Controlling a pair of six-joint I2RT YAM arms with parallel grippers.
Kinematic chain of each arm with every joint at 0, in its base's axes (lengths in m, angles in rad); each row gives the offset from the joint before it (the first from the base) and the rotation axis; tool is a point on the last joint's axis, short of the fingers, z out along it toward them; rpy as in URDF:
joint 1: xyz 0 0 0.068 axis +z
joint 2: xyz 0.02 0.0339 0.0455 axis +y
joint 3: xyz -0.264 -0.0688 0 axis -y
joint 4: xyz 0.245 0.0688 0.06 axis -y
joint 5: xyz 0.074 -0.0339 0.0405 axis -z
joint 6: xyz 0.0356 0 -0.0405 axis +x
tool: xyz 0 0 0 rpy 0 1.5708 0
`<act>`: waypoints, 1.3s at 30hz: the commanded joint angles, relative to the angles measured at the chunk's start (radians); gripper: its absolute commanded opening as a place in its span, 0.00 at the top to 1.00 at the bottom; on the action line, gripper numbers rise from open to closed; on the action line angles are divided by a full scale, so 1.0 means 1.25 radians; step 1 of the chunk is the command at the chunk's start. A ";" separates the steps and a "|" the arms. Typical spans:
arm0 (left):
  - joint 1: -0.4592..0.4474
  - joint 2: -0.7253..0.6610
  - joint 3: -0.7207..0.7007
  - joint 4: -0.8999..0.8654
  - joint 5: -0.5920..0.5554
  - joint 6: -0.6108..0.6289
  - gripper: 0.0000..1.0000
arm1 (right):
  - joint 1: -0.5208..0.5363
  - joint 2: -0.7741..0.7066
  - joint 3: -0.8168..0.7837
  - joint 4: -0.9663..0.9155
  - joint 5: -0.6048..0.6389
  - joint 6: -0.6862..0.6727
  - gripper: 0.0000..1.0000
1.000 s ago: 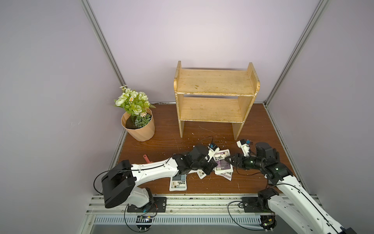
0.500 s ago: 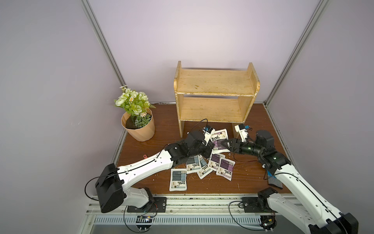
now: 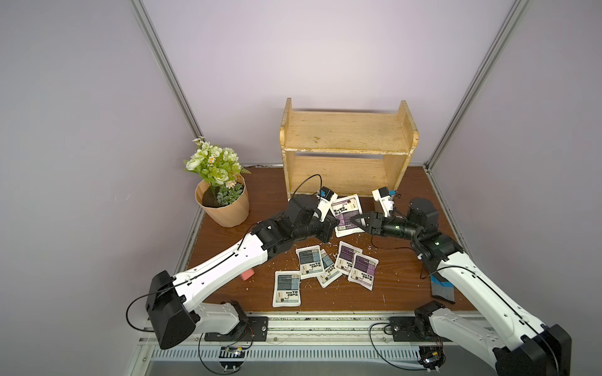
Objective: Place the bagged coffee beans on the shelf by color
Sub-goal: Pick up the bagged coffee beans at the center of the board.
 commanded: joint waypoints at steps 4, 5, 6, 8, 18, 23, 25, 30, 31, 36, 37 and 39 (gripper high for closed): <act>0.036 0.014 0.072 -0.060 0.006 0.040 1.00 | 0.017 0.022 0.050 0.058 -0.041 -0.020 0.59; 0.044 0.015 0.074 -0.060 0.011 0.043 1.00 | 0.017 0.023 0.050 0.063 -0.039 -0.021 0.59; 0.049 0.016 0.078 -0.061 0.014 0.047 1.00 | 0.018 0.024 0.052 0.067 -0.036 -0.020 0.59; 0.054 0.022 0.088 -0.074 0.017 0.057 1.00 | 0.019 0.028 0.058 0.068 -0.035 -0.022 0.60; 0.061 0.025 0.083 -0.109 0.021 0.092 1.00 | 0.019 0.021 0.068 0.063 -0.013 -0.022 0.68; 0.069 0.015 0.064 -0.114 0.020 0.095 1.00 | 0.019 0.013 0.063 0.071 -0.010 -0.013 0.81; 0.068 0.012 0.058 -0.112 0.019 0.094 1.00 | 0.020 0.009 0.062 0.076 -0.008 -0.012 0.89; 0.068 0.002 0.047 -0.095 0.020 0.088 1.00 | 0.021 0.004 0.069 0.072 -0.002 -0.025 1.00; 0.068 -0.004 0.046 -0.087 0.019 0.088 1.00 | 0.022 0.005 0.071 0.065 0.001 -0.029 1.00; 0.068 -0.036 0.053 -0.066 -0.007 0.095 0.77 | 0.028 0.010 0.083 0.041 -0.001 -0.051 1.00; 0.068 -0.041 0.057 -0.069 -0.025 0.098 0.69 | 0.029 0.011 0.088 0.035 0.000 -0.056 1.00; 0.069 -0.050 0.063 -0.074 -0.058 0.104 0.67 | 0.035 0.014 0.104 0.019 0.002 -0.070 1.00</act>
